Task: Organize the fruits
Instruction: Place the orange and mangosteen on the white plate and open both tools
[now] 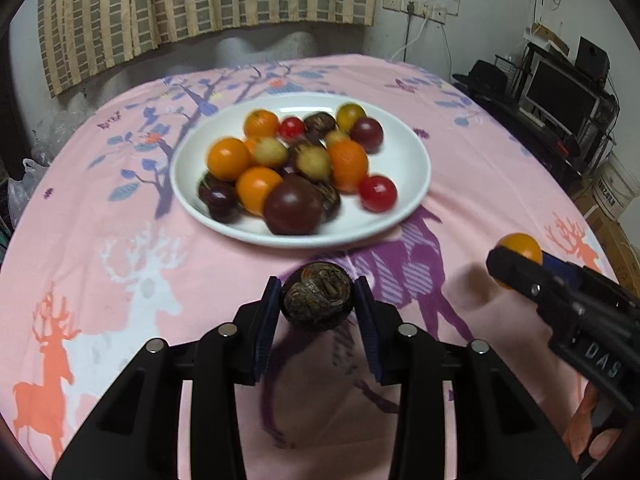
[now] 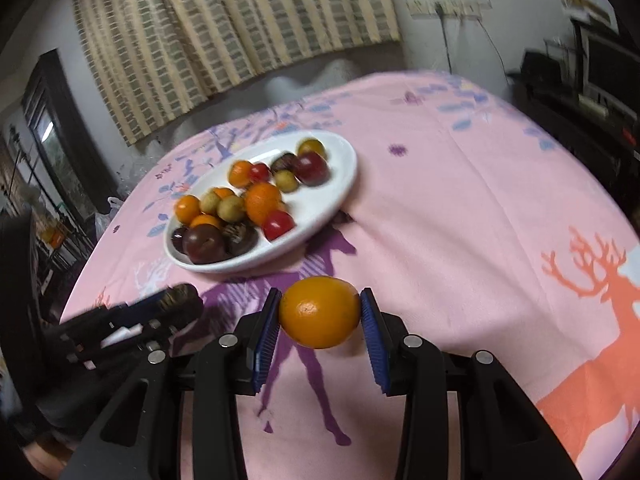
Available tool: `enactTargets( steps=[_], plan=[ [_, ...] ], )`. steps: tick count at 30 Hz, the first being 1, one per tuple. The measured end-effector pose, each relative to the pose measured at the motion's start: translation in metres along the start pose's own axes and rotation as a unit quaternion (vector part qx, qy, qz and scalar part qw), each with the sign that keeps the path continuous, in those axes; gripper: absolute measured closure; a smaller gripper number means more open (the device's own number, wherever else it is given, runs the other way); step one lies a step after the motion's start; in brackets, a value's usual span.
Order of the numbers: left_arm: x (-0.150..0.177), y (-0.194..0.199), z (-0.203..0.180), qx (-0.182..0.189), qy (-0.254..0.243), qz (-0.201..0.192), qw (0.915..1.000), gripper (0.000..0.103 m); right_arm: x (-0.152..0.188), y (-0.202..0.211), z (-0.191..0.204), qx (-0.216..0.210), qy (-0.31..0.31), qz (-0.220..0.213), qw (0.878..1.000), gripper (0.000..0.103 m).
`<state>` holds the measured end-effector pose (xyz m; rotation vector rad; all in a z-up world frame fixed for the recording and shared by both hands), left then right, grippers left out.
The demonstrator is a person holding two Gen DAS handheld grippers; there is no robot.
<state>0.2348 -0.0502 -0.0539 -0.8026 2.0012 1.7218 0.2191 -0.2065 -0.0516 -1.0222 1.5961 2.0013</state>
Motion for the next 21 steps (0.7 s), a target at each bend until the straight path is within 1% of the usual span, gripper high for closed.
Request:
enactTargets(
  steps=[2, 5, 8, 14, 18, 21],
  plan=[
    [-0.011, 0.007, 0.006, -0.014, 0.002, -0.016, 0.9998, 0.066, -0.006, 0.002, 0.005, -0.007, 0.003, -0.008, 1.0, 0.062],
    [-0.027, 0.014, 0.012, -0.016, 0.008, -0.031, 0.9994, 0.066, -0.017, 0.001, 0.01, -0.028, -0.001, -0.011, 1.0, 0.063],
    [-0.048, 0.016, 0.016, -0.024, 0.013, -0.046, 0.9986, 0.066, -0.037, -0.006, 0.017, -0.021, 0.023, -0.012, 0.999, 0.063],
    [-0.079, -0.001, 0.022, -0.033, 0.035, -0.041, 0.998, 0.066, -0.078, -0.031, 0.021, -0.016, 0.038, -0.02, 0.999, 0.063],
    [-0.093, -0.019, 0.025, -0.04, 0.047, -0.031, 0.9976, 0.066, -0.094, -0.056, 0.021, -0.015, 0.04, -0.01, 0.999, 0.063],
    [-0.098, -0.03, 0.028, -0.045, 0.054, -0.026, 0.9972, 0.066, -0.099, -0.072, 0.019, -0.014, 0.039, 0.0, 0.999, 0.063]
  ],
)
Point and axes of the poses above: each gripper's, at about its wrist camera, not at the fingertips, and y roughly against the way its jaws point, z to its left, x to its underside, the point moved 4 cm from there along -y, roughly the way its jaws point, and after that the axes turned 14 degrees about y, right-handed, at the moved point
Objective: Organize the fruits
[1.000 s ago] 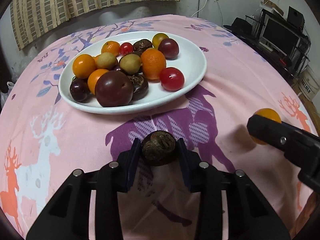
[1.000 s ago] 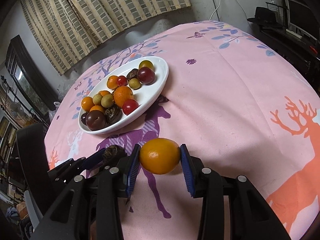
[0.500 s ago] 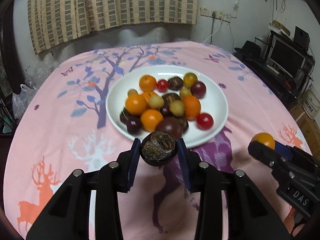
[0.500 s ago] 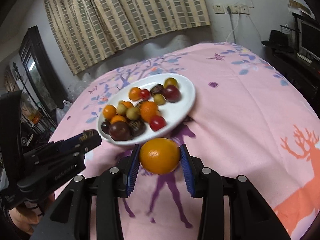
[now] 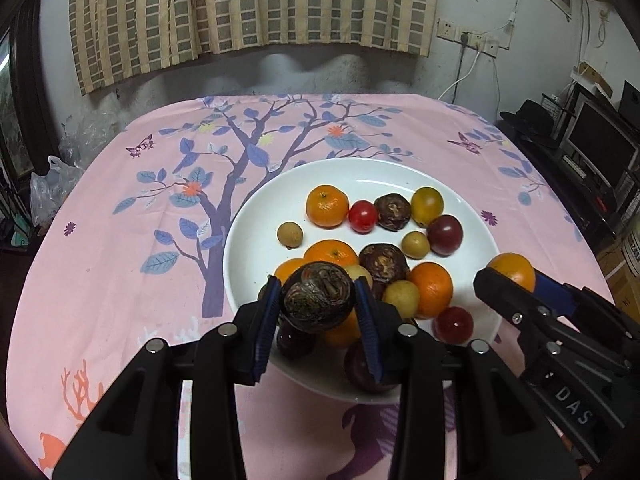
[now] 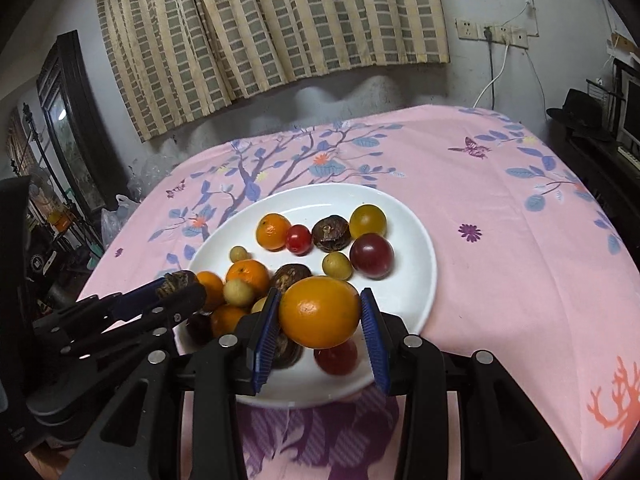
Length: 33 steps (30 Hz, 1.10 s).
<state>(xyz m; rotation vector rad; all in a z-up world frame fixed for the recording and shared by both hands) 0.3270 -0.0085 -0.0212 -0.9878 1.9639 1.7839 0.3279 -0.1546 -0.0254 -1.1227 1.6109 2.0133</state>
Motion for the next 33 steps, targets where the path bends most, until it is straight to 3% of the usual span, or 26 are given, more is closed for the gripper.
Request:
enactTargets(
  steps=[7, 8, 9, 11, 17, 25, 33],
  plan=[
    [-0.006, -0.016, 0.001, -0.007, 0.008, -0.002, 0.9999, 0.063, -0.003, -0.021, -0.008, 0.003, -0.016, 0.011, 1.0, 0.06],
    [-0.006, -0.016, 0.001, -0.015, 0.01, -0.003, 0.9998, 0.055, -0.003, -0.02, -0.01, 0.012, -0.021, 0.003, 1.0, 0.056],
    [-0.006, -0.016, 0.002, -0.026, 0.015, -0.006, 0.9995, 0.034, -0.004, -0.017, -0.01, 0.016, -0.019, -0.004, 1.0, 0.043],
    [-0.006, -0.013, 0.008, -0.039, 0.032, -0.013, 0.9986, 0.023, -0.005, -0.007, -0.009, 0.036, -0.011, -0.024, 0.999, 0.039],
    [0.002, 0.002, 0.02, -0.026, 0.05, 0.001, 0.9984, 0.015, 0.004, 0.014, -0.004, 0.022, -0.005, -0.03, 0.999, 0.035],
    [0.036, 0.04, 0.04, -0.026, 0.063, -0.004, 0.9976, 0.011, 0.042, 0.044, 0.01, 0.019, -0.017, -0.012, 1.0, 0.008],
    [0.083, 0.074, 0.065, -0.019, 0.064, -0.001, 0.9977, 0.005, 0.091, 0.075, 0.038, 0.023, -0.006, 0.003, 1.0, 0.004]
  ],
)
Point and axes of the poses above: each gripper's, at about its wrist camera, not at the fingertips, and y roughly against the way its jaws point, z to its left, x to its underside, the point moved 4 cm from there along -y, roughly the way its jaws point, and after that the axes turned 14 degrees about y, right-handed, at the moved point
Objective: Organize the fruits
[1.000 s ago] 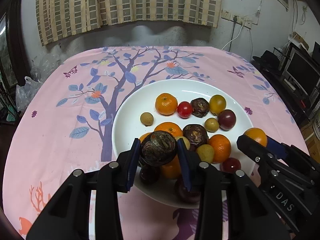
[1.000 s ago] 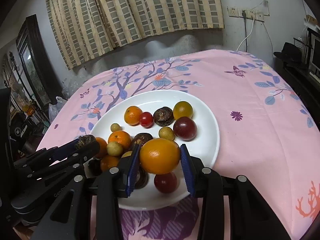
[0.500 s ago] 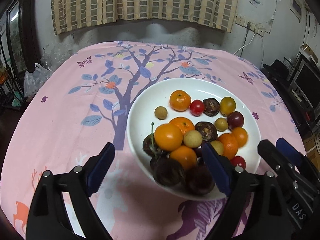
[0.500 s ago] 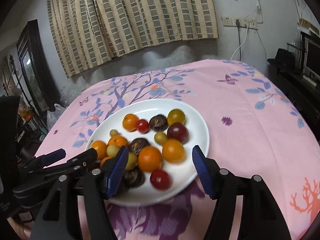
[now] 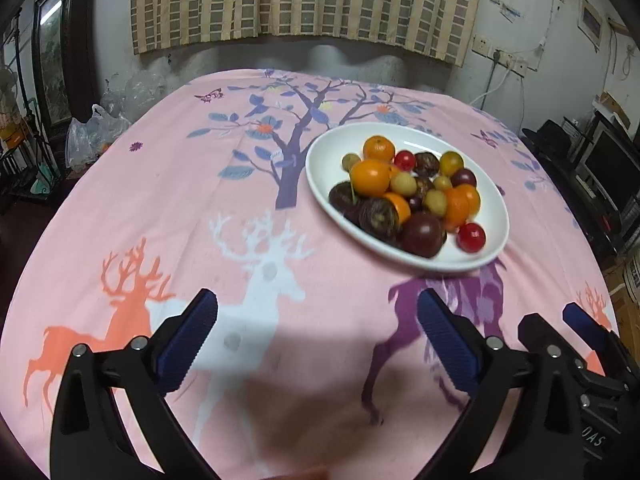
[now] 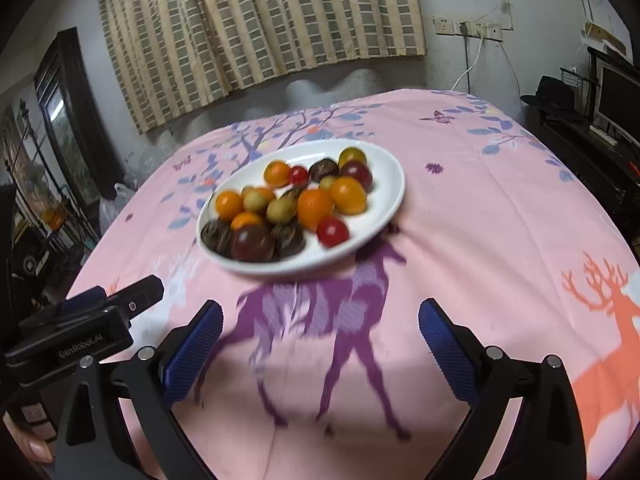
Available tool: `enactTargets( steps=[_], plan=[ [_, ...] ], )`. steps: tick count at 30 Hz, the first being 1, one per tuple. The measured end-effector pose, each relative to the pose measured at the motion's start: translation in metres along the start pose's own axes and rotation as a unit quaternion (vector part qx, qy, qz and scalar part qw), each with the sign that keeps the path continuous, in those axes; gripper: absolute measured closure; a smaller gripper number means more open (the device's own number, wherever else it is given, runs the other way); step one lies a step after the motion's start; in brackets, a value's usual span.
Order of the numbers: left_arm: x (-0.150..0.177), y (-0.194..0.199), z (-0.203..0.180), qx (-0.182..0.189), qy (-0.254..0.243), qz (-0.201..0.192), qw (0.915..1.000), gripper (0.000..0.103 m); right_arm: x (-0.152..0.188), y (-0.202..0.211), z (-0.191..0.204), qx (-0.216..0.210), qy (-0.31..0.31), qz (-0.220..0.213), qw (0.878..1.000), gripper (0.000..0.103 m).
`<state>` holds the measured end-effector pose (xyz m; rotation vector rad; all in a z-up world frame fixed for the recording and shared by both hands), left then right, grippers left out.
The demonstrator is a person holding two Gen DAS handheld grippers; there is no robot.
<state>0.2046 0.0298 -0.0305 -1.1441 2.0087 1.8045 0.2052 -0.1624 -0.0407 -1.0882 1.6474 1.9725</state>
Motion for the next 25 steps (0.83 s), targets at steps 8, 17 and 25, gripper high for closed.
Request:
enactTargets(
  steps=[8, 17, 25],
  plan=[
    [0.033, 0.021, 0.016, 0.001, -0.02, -0.013, 0.9997, 0.005, 0.035, 0.015, 0.019, -0.008, 0.016, -0.003, 1.0, 0.004],
    [0.059, 0.004, 0.027, 0.001, -0.019, 0.007, 0.9998, 0.005, 0.048, 0.006, 0.032, 0.022, 0.068, 0.035, 0.997, 0.004],
    [0.07, -0.009, 0.025, -0.025, -0.044, 0.023, 0.9985, 0.005, 0.058, 0.0, 0.028, 0.023, 0.062, 0.07, 0.995, 0.004]
  ],
)
Point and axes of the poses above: each gripper's, at about its wrist camera, not at the fingertips, and y roughly against the way its jaws point, z to its left, x to its underside, the point moved 4 cm from there along -y, roughly the way its jaws point, and after that the axes turned 14 degrees about y, right-handed, at the moved point
